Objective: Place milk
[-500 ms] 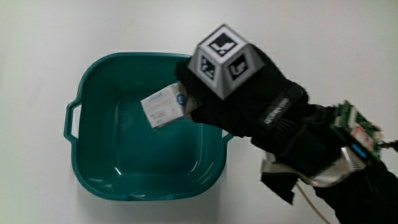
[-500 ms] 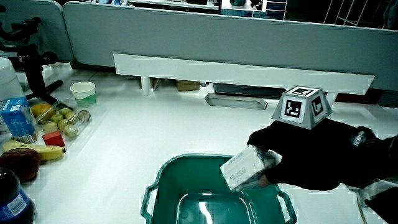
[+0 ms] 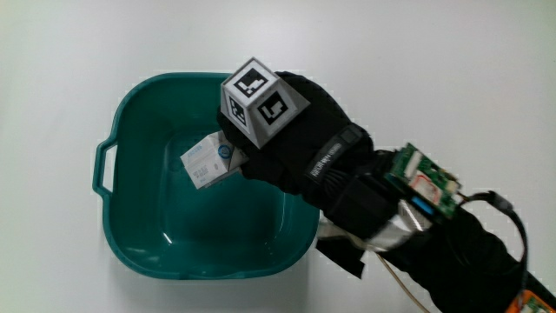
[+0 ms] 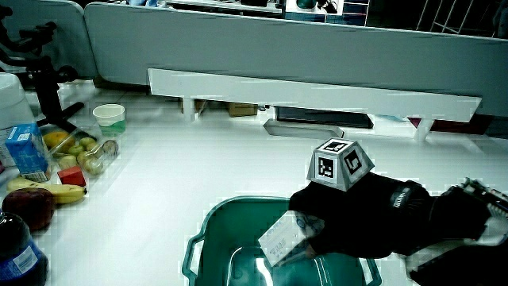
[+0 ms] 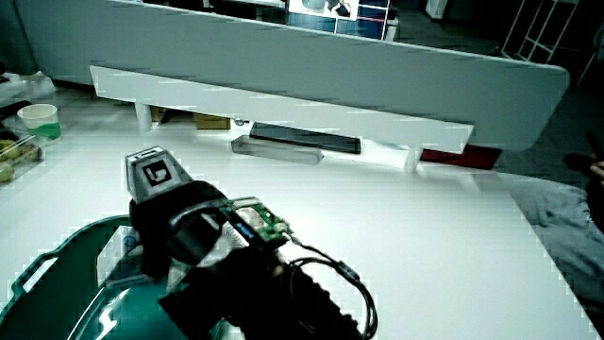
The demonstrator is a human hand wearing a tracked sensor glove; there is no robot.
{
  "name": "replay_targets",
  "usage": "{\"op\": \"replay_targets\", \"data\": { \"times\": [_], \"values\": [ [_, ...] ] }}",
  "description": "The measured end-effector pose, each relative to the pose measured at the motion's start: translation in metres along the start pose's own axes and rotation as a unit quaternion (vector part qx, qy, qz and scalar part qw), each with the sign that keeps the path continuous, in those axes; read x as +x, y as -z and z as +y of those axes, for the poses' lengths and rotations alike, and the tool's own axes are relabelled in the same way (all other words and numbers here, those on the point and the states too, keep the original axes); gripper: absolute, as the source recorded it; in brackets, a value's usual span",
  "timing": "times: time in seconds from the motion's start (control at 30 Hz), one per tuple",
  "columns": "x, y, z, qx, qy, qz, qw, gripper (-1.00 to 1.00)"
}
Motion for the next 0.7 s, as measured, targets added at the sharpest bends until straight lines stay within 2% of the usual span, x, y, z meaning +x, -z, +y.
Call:
{"op": "replay_targets", "data": {
  "times": [0.03,0.07,0.1,0.17,0.2,0.23,0.3,0.4,0.43,0.47,0.5,0.7],
  "values": [
    [-0.001,0.002,0.002,-0.001,0.001,-0.004,1.0000,0.00],
    [-0.002,0.008,0.007,-0.018,0.004,-0.007,0.9998,0.00],
    [-0.004,0.009,0.008,-0.019,0.003,-0.012,0.9998,0.00],
    [-0.007,0.019,0.016,-0.041,0.014,-0.028,0.9987,0.00],
    [-0.011,0.019,0.016,-0.038,0.020,-0.041,0.9983,0.00],
    [-0.014,0.021,0.018,-0.043,0.007,-0.033,0.9985,0.00],
    [-0.019,0.025,0.020,-0.045,0.012,-0.050,0.9976,0.00],
    [-0.028,0.031,0.024,-0.051,0.028,-0.081,0.9950,0.00],
    [-0.031,0.032,0.024,-0.050,0.035,-0.101,0.9930,0.00],
    [-0.033,0.030,0.022,-0.040,0.040,-0.108,0.9925,0.00],
    [-0.033,0.032,0.025,-0.049,0.044,-0.111,0.9917,0.00],
    [-0.036,0.031,0.026,-0.043,0.044,-0.114,0.9916,0.00]
  ]
}}
